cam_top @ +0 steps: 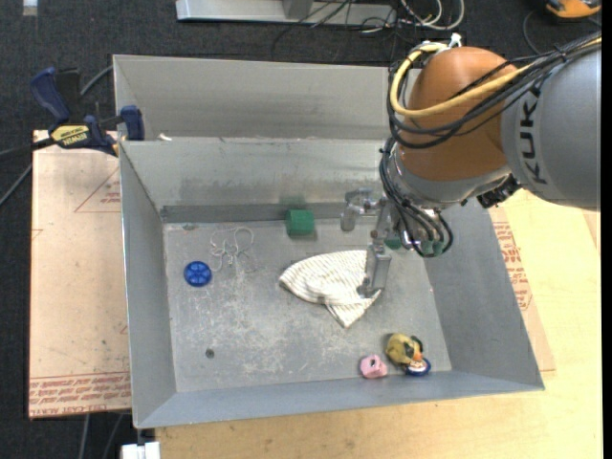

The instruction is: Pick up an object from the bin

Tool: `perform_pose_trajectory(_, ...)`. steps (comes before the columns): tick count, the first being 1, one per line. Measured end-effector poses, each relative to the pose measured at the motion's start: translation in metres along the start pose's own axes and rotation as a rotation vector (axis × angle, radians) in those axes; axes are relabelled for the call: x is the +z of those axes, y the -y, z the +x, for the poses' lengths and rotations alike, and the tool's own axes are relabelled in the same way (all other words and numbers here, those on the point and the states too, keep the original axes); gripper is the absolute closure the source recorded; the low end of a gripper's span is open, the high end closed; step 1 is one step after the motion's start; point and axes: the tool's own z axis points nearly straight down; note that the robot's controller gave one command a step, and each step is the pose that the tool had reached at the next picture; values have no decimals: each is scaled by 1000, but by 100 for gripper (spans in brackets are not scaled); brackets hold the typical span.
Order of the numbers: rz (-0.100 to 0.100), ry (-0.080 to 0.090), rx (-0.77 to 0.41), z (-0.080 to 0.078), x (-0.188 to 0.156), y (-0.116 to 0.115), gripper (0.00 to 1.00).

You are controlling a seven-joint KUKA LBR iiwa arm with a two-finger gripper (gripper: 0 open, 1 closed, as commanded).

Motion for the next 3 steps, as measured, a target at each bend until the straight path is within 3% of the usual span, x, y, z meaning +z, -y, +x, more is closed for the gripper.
perform_pose_trajectory(1,0,-5,267,20,80,-12,0)
perform_pose_trajectory(2,-1,2,-29,31,147,1,100)
perform_pose_trajectory(3,-2,2,-29,31,147,1,100)
